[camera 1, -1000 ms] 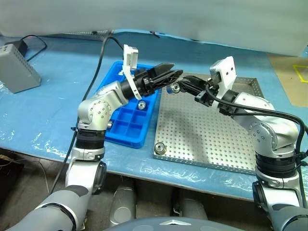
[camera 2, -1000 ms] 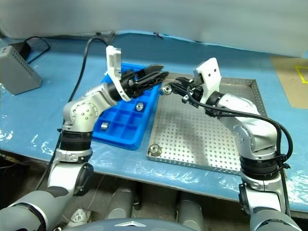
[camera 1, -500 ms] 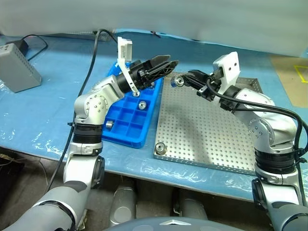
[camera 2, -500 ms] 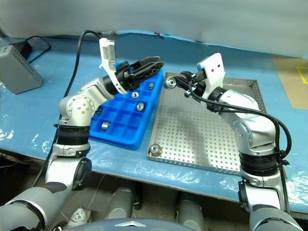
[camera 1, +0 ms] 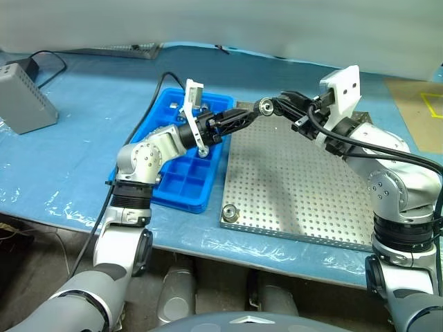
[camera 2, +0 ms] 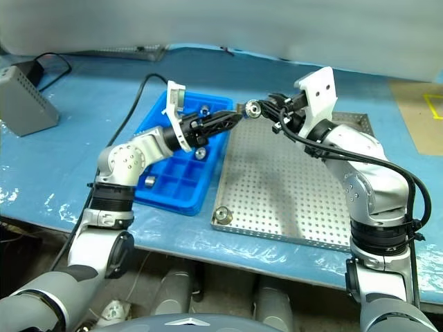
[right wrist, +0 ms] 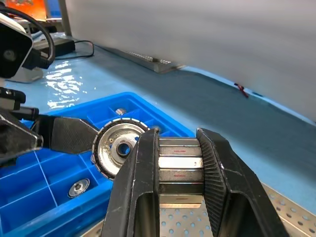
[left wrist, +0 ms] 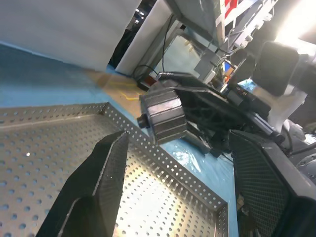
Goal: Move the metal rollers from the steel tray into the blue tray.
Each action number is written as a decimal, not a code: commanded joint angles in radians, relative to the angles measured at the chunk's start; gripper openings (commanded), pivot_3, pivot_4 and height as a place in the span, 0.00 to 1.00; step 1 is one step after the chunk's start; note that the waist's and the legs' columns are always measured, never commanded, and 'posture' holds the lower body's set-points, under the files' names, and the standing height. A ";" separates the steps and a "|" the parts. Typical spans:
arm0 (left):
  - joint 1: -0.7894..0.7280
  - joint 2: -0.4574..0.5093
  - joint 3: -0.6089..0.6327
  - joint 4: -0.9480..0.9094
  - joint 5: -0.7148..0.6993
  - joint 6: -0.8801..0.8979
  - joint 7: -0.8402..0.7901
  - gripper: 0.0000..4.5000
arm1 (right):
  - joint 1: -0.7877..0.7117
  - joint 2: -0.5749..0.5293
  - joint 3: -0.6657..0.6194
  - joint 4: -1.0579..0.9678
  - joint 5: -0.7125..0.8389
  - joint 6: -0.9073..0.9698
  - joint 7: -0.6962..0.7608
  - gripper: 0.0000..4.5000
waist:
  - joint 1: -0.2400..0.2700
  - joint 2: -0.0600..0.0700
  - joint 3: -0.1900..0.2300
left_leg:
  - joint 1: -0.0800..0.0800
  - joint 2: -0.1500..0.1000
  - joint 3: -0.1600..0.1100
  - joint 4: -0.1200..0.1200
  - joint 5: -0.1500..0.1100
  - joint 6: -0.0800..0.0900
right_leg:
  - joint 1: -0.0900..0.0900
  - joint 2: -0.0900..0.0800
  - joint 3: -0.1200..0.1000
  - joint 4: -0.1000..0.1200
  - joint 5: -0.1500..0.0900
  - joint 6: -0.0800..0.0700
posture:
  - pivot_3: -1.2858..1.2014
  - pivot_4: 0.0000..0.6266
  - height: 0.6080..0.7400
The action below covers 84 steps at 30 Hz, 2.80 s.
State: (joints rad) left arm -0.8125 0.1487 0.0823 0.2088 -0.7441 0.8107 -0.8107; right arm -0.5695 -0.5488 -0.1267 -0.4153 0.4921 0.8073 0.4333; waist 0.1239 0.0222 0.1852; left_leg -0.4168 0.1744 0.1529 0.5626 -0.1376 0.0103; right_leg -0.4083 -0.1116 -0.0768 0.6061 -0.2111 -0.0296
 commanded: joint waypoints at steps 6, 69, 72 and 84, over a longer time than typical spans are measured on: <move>-0.025 -0.054 0.002 0.009 -0.019 -0.013 -0.012 0.75 | -0.021 0.000 -0.009 -0.076 0.017 0.000 -0.008 0.16 | 0.000 0.000 0.000 | 0.000 0.000 0.000 0.000 0.000 0.000 | 0.000 0.000 0.000 0.000 0.000 0.000 | 0.53 0.24 1.00; -0.056 -0.041 -0.010 0.072 0.044 -0.067 -0.003 0.32 | -0.021 0.050 -0.050 -0.010 -0.061 -0.039 -0.095 0.16 | -0.001 0.000 0.000 | -0.001 0.000 0.000 -0.001 0.000 0.001 | -0.001 0.000 0.000 -0.001 0.000 0.000 | 0.53 0.24 1.00; -0.051 -0.043 -0.007 0.080 0.051 -0.106 -0.032 0.41 | -0.002 0.037 -0.058 -0.039 -0.047 -0.018 -0.089 0.16 | 0.000 0.000 0.000 | 0.000 0.000 0.000 0.000 0.000 0.001 | 0.000 0.000 0.000 -0.001 0.000 0.000 | 0.53 0.24 1.00; -0.039 -0.065 -0.042 0.071 0.084 -0.103 -0.031 0.90 | -0.001 0.033 -0.034 -0.044 -0.060 -0.011 -0.100 0.16 | -0.001 0.000 0.000 | 0.000 0.000 0.000 0.000 0.000 0.000 | 0.000 0.000 0.000 -0.001 0.000 0.000 | 0.52 0.24 1.00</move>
State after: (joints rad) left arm -0.8497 0.0901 0.0369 0.3215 -0.6376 0.7029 -0.8287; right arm -0.5533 -0.5076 -0.1469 -0.4099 0.4299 0.8084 0.3333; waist 0.1224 0.0222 0.1853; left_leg -0.4171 0.1743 0.1531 0.5621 -0.1377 0.0105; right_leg -0.4086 -0.1116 -0.0767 0.6055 -0.2111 -0.0296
